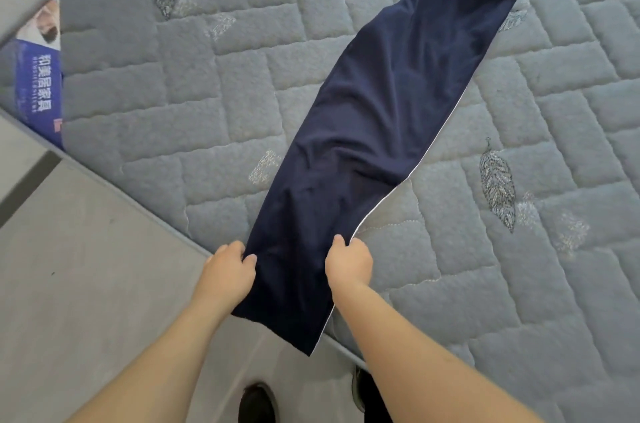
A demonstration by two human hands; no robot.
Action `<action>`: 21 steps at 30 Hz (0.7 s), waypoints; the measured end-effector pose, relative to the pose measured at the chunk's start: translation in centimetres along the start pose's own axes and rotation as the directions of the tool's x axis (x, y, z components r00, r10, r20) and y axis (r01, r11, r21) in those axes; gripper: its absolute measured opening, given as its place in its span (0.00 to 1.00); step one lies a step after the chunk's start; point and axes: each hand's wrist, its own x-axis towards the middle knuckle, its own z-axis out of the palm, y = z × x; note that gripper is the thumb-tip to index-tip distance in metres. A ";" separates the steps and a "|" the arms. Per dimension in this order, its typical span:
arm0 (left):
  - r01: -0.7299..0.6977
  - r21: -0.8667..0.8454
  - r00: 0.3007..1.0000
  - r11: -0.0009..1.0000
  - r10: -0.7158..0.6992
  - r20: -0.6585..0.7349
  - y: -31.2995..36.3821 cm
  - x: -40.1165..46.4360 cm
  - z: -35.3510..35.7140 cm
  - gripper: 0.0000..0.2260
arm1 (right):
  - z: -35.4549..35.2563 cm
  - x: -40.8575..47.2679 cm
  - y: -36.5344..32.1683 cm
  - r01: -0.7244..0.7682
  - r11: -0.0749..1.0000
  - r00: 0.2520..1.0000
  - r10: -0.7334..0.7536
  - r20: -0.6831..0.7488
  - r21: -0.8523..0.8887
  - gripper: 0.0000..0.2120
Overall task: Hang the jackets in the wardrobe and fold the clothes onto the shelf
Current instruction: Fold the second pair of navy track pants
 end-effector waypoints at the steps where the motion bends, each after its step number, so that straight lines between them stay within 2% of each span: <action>1: 0.011 -0.027 1.000 1.000 -0.010 0.012 -0.5 0.3 -0.4 0.12 | 0.4 -0.6 0.4 -0.006 1.000 1.000 0.006 0.003 -0.001 0.13; 4: 0.078 -0.070 0.997 0.994 -0.078 0.001 -2.0 0.8 -1.6 0.08 | 1.6 -2.3 1.7 -0.031 0.999 0.999 0.032 -0.028 0.023 0.16; 7: 0.074 -0.120 0.996 0.990 -0.069 0.048 -2.9 0.4 -1.7 0.05 | 2.1 -3.1 2.5 -0.070 0.993 0.997 0.074 -0.032 0.096 0.06; 11: 0.063 -0.191 0.993 0.980 -0.043 0.106 -2.7 0.4 -1.2 0.07 | 1.9 -2.9 3.3 -0.122 0.968 0.992 0.127 -0.009 0.220 0.13; 14: 0.053 -0.215 0.996 0.975 -0.037 0.079 -2.5 0.0 -1.2 0.07 | 1.7 -2.7 3.6 -0.145 0.976 0.988 0.133 0.083 0.161 0.12; 17: -0.024 -0.370 0.998 0.929 0.041 0.037 -2.8 -0.7 -1.6 0.06 | 1.7 -2.5 3.7 -0.160 0.977 0.974 0.133 0.184 0.141 0.08; 19: -0.017 -0.510 0.988 0.860 0.092 0.122 -2.9 -1.0 -2.2 0.04 | 1.6 -2.4 3.9 -0.221 0.957 0.944 0.161 0.290 0.189 0.08; 21: 0.025 -0.563 0.962 0.826 0.134 0.240 -3.3 -1.2 -2.6 0.03 | 1.3 -2.5 4.0 -0.268 0.943 0.906 0.177 0.384 0.198 0.08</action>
